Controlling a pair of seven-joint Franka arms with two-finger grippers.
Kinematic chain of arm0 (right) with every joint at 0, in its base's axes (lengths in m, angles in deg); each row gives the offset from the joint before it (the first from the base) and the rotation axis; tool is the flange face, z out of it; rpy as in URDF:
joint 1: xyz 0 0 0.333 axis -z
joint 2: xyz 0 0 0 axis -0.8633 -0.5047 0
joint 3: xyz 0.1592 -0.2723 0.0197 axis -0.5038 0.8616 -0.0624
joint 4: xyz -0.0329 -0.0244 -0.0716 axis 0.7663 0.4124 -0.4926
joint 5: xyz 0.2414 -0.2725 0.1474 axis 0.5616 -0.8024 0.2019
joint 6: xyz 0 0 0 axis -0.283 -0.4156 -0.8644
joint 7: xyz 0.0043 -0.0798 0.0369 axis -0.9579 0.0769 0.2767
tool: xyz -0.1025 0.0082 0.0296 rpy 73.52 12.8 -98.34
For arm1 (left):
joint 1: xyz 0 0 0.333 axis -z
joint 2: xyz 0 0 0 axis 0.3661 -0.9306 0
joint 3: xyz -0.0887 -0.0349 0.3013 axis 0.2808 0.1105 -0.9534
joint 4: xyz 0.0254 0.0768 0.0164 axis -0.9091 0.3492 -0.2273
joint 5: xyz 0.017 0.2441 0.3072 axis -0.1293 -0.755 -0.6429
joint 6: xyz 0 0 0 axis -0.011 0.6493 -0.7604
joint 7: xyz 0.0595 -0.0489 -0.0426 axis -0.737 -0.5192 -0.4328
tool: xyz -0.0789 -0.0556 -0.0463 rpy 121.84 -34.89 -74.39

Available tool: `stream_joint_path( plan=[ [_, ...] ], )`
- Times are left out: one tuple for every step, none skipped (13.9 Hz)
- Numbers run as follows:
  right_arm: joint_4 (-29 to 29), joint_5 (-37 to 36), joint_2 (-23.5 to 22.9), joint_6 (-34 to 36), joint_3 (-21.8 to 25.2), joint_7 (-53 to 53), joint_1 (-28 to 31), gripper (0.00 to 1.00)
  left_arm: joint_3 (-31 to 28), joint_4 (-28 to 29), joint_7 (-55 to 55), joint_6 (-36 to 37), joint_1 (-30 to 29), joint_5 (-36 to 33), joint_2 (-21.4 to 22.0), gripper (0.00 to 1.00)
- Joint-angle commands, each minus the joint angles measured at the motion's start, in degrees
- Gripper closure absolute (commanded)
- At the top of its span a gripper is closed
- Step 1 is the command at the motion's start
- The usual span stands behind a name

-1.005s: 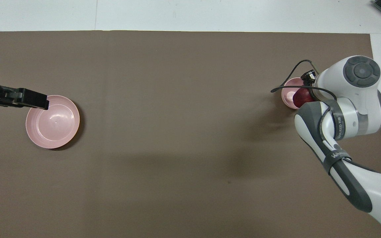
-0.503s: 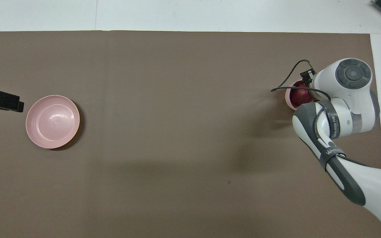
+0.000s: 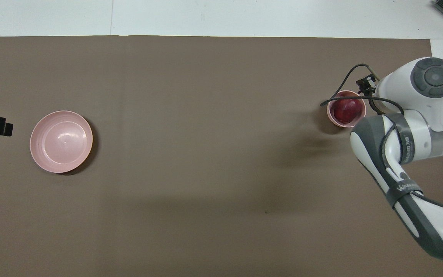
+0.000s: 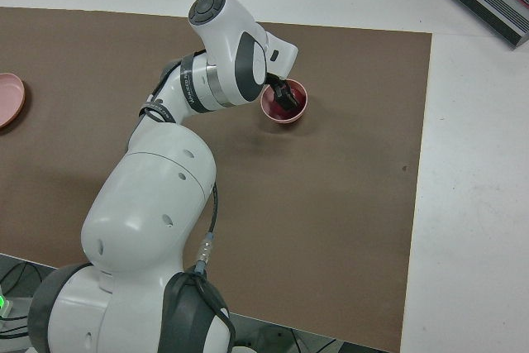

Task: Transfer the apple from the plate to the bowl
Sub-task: 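Lower the apple into the bowl and open the right gripper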

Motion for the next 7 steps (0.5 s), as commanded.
stream_joint_path(
  plan=[
    [-0.28,4.46,3.62,4.19,-0.32,-14.23,0.99,0.00,-0.93,0.85,1.03,0.69,0.68,-1.30,0.78,0.00],
    [-0.45,8.05,5.02,4.99,0.21,-21.51,1.08,0.00,-1.02,0.51,1.38,0.78,0.59,-1.56,0.52,0.00],
    [-1.58,9.65,5.82,6.56,0.38,-28.11,1.69,0.00,-1.11,0.41,1.38,0.87,0.59,-1.65,0.52,0.00],
    [-3.34,9.93,6.26,9.01,0.30,-34.01,2.31,0.00,-1.02,0.50,1.38,0.96,0.16,-1.66,0.52,0.00],
    [-5.27,9.93,6.62,11.30,0.30,-39.72,2.49,0.00,-0.15,0.50,1.65,1.31,-0.80,-1.66,0.43,0.00],
    [-6.33,10.02,7.66,13.15,0.30,-44.04,2.49,0.00,0.20,0.41,2.26,1.57,-1.34,-1.66,0.43,0.00],
    [-6.52,10.02,8.98,13.69,0.30,-47.48,2.49,0.00,0.29,0.41,2.35,1.75,-1.34,-1.57,0.43,0.00]
  ],
)
